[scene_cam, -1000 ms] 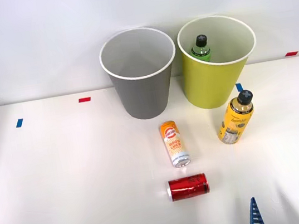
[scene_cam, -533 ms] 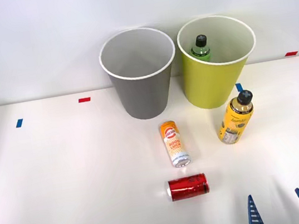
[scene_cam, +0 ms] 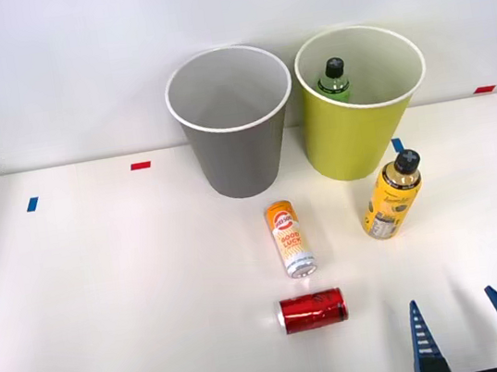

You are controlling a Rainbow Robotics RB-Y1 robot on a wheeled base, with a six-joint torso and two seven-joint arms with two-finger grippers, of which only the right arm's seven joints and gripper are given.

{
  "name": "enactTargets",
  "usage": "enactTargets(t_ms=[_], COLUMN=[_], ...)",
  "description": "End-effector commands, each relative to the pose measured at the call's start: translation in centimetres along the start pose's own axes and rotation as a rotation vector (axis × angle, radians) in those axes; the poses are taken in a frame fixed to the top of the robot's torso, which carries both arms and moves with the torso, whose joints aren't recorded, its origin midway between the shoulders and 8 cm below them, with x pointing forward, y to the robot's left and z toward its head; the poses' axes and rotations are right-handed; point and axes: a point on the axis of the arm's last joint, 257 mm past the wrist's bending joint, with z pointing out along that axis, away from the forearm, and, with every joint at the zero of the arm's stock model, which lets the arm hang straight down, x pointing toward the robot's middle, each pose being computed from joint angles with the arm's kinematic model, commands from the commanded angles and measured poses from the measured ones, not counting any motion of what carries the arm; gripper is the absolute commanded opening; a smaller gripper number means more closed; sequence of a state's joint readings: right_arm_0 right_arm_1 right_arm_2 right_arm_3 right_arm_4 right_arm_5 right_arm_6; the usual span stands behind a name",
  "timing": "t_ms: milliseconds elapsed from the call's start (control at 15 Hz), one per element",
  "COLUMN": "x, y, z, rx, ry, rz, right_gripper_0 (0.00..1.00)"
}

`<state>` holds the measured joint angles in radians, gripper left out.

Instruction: Put cans in the gray bin, plastic bottles in the light green bin

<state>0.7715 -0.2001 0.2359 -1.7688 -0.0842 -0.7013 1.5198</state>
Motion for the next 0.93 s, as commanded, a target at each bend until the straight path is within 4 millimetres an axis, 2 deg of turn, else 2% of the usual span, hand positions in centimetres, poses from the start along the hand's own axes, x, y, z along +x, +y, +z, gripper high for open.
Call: enactTargets(t_ms=[67,667,933], x=[-0.6,-2.0,-2.2], y=[0.5,1.6,2.1], z=[1.4,9.7,12.1], rx=[-0.011,-0.069,-0.069], ry=[-0.024,-0.048,-0.035], rz=[0.029,0.021,0.028], right_gripper_0=[1.0,1.0,1.0])
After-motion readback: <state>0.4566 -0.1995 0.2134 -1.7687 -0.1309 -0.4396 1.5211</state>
